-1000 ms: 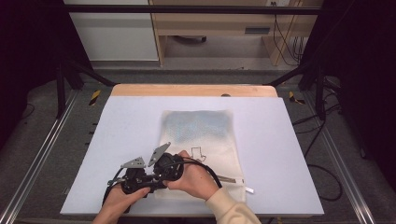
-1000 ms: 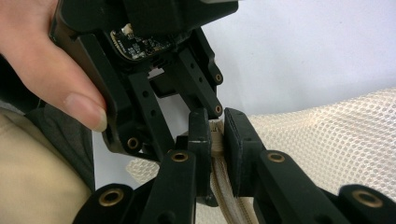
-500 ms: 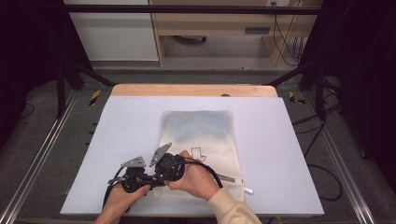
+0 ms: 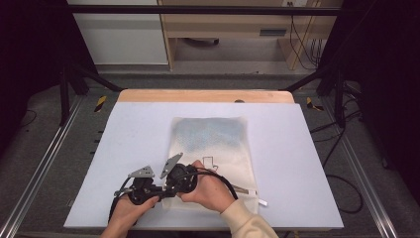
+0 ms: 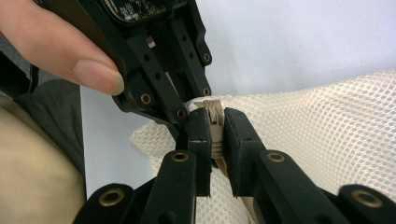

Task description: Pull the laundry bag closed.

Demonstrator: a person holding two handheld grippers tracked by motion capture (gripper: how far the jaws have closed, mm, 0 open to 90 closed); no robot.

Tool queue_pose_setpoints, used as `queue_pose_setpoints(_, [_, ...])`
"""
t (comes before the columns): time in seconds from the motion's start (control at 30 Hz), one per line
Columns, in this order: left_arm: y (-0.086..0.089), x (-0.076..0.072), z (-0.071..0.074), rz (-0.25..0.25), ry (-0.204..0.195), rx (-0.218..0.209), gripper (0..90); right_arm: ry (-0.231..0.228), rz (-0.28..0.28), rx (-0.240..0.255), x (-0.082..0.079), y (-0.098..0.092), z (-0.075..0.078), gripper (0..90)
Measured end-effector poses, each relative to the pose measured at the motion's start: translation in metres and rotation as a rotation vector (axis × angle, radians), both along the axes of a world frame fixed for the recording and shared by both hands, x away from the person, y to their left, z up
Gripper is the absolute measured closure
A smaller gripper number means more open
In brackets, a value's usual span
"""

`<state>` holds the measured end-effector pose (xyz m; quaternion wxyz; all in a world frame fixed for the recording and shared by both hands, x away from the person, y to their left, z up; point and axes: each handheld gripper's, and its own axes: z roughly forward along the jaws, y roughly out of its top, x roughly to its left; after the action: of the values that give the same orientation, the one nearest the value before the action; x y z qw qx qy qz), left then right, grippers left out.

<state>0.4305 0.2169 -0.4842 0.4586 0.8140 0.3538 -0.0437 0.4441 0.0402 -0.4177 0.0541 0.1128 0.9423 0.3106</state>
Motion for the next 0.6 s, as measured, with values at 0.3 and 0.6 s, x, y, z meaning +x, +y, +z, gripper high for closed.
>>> queue_pose_setpoints(0.3, [0.001, 0.0, 0.003, 0.016, -0.006, -0.015, 85.1, -0.003, 0.0, -0.028, 0.0, -0.007, 0.0, 82.0])
queue_pose_setpoints(0.6, [0.001, -0.001, 0.004, 0.008, -0.011, -0.005, 84.9, 0.008, -0.009, -0.035, 0.002, -0.015, -0.004, 82.0])
